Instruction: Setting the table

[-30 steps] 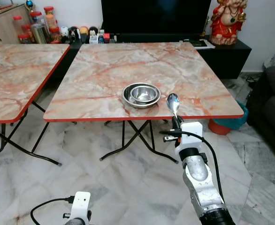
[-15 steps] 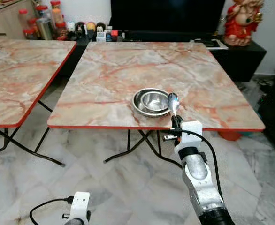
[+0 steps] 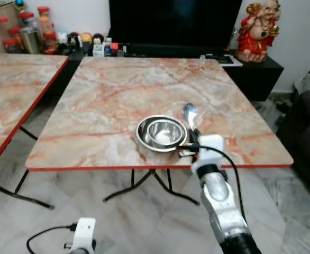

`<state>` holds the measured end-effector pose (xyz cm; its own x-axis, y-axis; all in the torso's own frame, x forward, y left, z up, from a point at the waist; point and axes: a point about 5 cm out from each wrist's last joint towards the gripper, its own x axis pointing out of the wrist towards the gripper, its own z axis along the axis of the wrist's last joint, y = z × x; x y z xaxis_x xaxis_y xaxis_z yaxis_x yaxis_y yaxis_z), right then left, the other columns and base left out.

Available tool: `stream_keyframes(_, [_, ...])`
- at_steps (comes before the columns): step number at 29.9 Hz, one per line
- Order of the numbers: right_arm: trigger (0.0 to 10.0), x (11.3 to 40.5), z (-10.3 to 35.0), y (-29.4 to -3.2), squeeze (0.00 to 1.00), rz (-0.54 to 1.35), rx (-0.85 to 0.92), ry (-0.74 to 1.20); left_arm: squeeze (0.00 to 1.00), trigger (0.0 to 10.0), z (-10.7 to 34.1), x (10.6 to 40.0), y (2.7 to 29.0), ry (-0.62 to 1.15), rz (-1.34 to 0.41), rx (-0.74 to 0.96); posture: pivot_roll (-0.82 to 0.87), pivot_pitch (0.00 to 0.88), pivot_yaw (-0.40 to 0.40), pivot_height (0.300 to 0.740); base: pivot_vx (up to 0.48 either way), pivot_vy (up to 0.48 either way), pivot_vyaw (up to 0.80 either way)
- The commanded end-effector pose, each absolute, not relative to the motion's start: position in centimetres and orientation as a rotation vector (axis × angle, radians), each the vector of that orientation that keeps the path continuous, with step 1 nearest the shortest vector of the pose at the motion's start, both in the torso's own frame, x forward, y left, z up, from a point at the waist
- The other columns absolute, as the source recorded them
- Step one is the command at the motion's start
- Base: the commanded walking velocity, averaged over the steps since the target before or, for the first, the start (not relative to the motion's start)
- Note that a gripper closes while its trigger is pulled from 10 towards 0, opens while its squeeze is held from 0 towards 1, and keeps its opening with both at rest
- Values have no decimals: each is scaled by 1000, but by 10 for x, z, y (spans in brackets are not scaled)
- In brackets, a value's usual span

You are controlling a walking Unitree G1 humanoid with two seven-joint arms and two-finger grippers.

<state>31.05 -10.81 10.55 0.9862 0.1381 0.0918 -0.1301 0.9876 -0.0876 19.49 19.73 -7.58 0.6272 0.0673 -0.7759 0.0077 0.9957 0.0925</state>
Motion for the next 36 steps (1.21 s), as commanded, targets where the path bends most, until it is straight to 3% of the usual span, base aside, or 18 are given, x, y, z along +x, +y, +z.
stream_keyframes(1, [10000,312,107,-120,0,101,-86,-102,0,10000,-76,197,188,886,12,78,-3,0,-22,736,360,0,0])
stream_keyframes(9, [10000,311,107,-120,0,103,-87,-102,0,10000,-75,198,187,876,12,76,-2,0,-24,736,345,0,0])
stream_keyframes(19, [10000,312,107,-119,0,108,-87,-102,0,10000,-75,199,186,864,9,66,0,0,-24,736,0,0,0])
stream_keyframes(36, [10000,311,106,-116,0,131,-111,-99,0,10000,-75,199,186,868,8,87,-2,0,-28,736,0,-287,0])
